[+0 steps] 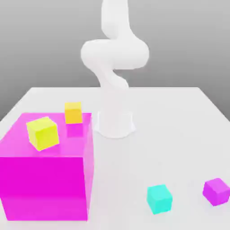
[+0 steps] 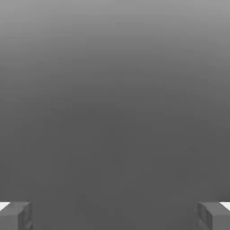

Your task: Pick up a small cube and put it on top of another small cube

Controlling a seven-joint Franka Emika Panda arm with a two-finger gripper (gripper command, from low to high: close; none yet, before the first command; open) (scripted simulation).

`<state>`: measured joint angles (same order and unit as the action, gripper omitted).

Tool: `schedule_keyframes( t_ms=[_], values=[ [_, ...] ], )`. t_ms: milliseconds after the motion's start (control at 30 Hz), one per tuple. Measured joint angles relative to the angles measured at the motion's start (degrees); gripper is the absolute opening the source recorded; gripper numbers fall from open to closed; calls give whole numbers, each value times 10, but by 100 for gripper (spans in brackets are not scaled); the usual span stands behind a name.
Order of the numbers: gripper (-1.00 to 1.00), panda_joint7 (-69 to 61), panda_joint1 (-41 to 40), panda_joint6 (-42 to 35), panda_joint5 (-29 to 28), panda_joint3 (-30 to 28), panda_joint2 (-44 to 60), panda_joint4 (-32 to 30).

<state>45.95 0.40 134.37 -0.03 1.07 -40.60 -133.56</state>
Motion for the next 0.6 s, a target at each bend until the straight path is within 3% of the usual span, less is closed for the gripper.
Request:
schedule_keyframes(
  t_ms=[600],
  values=[
    [0, 23, 43, 188, -26, 74, 377, -128]
  ],
)
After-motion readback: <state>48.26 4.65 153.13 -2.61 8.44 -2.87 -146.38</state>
